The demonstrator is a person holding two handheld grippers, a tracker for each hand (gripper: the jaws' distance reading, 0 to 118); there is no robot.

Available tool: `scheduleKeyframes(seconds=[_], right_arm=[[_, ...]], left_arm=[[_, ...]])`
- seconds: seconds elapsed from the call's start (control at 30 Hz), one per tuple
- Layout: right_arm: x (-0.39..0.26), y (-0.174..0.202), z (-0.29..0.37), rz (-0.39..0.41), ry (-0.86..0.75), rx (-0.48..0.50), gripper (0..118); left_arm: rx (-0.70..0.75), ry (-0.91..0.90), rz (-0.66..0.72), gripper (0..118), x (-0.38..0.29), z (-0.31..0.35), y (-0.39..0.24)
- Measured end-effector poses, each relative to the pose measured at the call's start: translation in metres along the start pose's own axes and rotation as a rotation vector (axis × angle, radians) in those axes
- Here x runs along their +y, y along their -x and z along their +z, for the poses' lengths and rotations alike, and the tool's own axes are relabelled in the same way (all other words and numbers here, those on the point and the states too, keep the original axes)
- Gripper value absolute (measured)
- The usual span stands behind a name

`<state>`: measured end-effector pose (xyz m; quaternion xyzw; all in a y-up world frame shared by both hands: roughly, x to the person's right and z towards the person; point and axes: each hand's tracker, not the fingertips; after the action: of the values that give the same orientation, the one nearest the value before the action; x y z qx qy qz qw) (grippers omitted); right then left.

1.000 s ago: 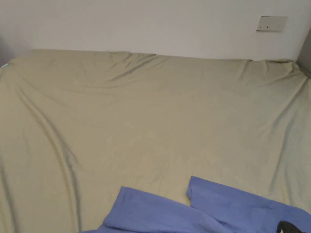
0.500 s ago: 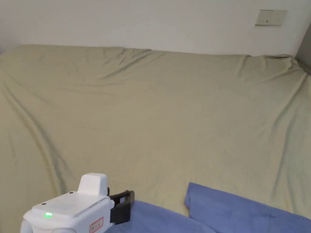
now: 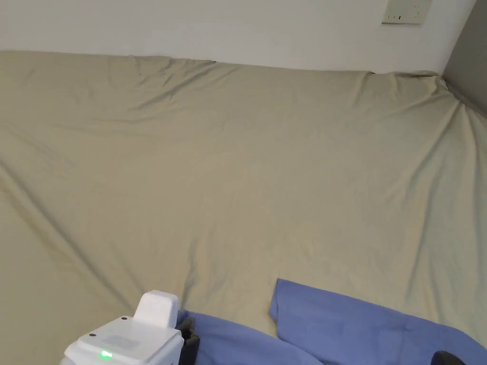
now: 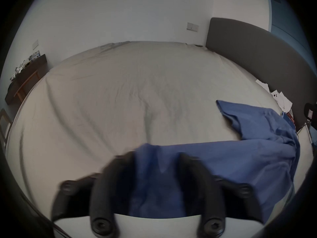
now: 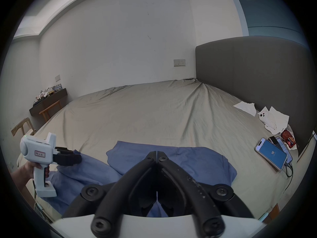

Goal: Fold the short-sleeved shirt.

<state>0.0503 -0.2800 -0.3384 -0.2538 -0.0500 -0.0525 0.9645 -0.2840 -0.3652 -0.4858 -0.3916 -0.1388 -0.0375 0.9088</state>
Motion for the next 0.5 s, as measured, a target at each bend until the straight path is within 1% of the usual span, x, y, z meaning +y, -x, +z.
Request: scheduleKeyframes(seconds=[0.03,0.07,0.1,0.17,0.23,0.3,0.4,0.43,0.47,0.5], right_arm=[[0.000,0.001,-0.003,0.000,0.005,0.002,1],[0.000,0.001,-0.005,0.002,0.009,0.002,1],[0.000,0.001,-0.006,0.005,0.011,0.003,1],[0.000,0.001,-0.008,0.025,0.008,0.003,1],[0.003,-0.002,-0.011,0.058,0.005,-0.013,1],[0.008,-0.008,-0.018,0.099,0.003,-0.024,1],[0.016,-0.022,-0.044,0.192,0.029,-0.017,1],[0.018,-0.027,-0.056,0.206,0.049,0.004,2],[0.022,-0.035,-0.070,0.198,0.088,0.039,5],[0.025,-0.040,-0.082,0.194,0.133,0.084,26]], left_arm=[[0.033,-0.006,-0.011,21,-0.003,0.002,-0.004],[0.023,-0.006,-0.010,8,-0.004,0.006,-0.008],[0.029,-0.008,-0.005,5,-0.005,0.009,-0.009],[-0.040,0.014,0.044,5,-0.004,0.018,-0.007],[-0.015,0.002,0.069,5,-0.005,0.028,-0.002],[-0.006,-0.065,0.101,5,-0.005,0.051,0.001],[-0.041,-0.113,0.192,5,-0.004,0.082,0.010],[-0.041,-0.126,0.216,5,-0.005,0.090,0.012],[-0.037,-0.132,0.226,5,-0.006,0.097,0.014],[-0.034,-0.139,0.244,5,-0.008,0.102,0.016]])
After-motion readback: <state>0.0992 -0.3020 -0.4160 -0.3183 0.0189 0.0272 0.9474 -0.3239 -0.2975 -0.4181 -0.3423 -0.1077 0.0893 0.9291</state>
